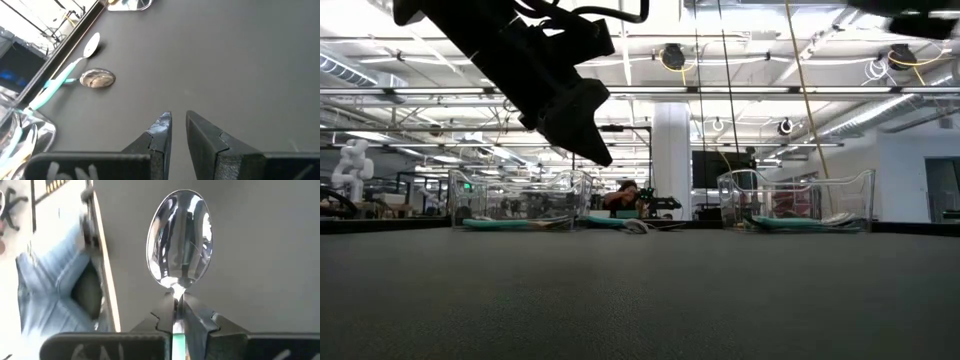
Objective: Sort silverware by color (type)
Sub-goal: Put the light blue spoon into the bottom right transparent bin, then put the light blue spoon into the top left transparent bin
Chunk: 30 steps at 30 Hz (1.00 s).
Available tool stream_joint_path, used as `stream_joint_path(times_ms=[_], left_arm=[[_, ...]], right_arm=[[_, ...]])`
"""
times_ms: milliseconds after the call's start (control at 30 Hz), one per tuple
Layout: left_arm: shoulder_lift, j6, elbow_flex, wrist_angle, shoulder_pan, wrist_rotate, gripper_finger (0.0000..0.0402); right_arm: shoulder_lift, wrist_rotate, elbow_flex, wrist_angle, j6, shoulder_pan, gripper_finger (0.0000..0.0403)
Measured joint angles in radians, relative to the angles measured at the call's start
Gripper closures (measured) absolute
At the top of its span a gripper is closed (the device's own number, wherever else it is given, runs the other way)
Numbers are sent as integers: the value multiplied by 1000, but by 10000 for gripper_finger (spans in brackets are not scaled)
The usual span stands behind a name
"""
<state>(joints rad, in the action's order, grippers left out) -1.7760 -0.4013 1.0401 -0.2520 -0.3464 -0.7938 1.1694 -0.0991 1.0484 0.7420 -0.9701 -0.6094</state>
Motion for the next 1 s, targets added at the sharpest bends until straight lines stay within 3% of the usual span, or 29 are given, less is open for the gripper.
stream_joint_path(times_ms=[200,400,633,800,900,1000], left_arm=[[0,-38,0,-5,-10,-14,340],[0,-38,0,-4,-9,-18,340],[12,-31,0,-1,-7,-129,337],[65,23,2,11,17,-120,315],[99,86,1,11,42,-108,294],[124,159,2,11,77,-25,275]], right_arm=[[2,-88,-85,19,-353,-248,388],[37,-154,-133,19,-554,-402,376],[115,-237,-140,36,-652,-448,307],[121,-262,-140,126,-780,-448,264],[107,-344,-140,129,-759,-448,254],[81,-433,-140,120,-717,-448,252]])
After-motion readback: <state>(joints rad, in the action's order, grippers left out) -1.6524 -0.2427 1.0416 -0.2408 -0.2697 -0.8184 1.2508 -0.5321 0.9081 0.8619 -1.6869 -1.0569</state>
